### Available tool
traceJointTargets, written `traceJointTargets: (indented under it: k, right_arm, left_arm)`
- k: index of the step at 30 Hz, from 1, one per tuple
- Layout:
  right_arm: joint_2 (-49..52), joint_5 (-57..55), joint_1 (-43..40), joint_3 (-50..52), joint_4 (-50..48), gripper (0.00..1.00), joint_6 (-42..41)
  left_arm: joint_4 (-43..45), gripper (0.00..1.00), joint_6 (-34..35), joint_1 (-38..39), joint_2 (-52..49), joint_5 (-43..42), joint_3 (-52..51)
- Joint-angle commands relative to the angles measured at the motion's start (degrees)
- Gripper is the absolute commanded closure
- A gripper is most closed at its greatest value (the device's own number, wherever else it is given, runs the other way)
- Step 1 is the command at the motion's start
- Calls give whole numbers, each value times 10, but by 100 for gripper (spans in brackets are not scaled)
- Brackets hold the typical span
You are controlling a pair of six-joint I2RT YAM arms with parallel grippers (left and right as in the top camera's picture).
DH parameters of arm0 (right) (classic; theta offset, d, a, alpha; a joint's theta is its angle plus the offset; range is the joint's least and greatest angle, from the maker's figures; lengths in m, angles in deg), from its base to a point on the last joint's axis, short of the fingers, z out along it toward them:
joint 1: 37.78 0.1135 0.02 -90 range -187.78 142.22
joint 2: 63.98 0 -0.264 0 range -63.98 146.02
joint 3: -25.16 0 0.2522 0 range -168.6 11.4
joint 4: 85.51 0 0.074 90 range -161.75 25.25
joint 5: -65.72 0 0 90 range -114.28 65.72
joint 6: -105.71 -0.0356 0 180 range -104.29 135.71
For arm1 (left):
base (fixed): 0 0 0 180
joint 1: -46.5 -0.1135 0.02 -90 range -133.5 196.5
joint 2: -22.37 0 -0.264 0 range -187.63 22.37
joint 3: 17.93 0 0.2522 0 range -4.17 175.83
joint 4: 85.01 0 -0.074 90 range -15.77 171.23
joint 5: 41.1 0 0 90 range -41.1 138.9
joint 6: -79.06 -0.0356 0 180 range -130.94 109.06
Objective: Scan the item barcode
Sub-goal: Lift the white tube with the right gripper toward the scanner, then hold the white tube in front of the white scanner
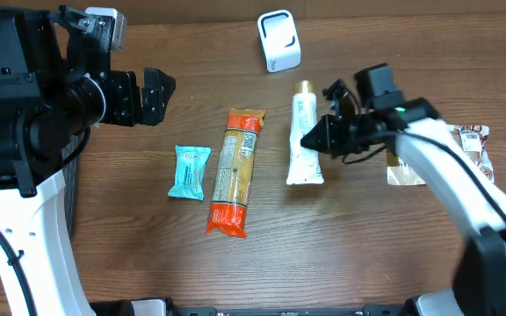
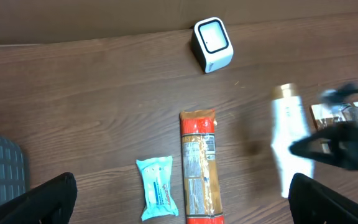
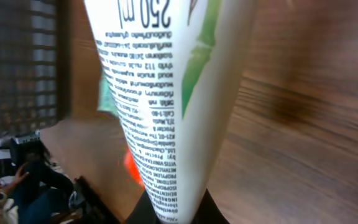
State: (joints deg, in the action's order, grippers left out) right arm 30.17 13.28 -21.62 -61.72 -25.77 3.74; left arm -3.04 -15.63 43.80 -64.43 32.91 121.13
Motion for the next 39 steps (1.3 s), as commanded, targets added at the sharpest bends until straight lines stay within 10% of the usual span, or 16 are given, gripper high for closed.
traceJointTargets:
  k: [1,19,29,39]
  right_arm:
    - [-68,27,-2,-13,10,96,24]
    - [-150,20,-1,-73,43,97,-7]
    - [-30,-282,66,-351,107,97,53]
    - [134,-663,132,-358,-48,96,198]
  left_arm:
    - [0,0,-9,1,-2,1,4]
    - [1,0,-9,1,-2,1,4]
    - [1,0,-9,1,-2,1,4]
    - [0,0,-9,1,-2,1,4]
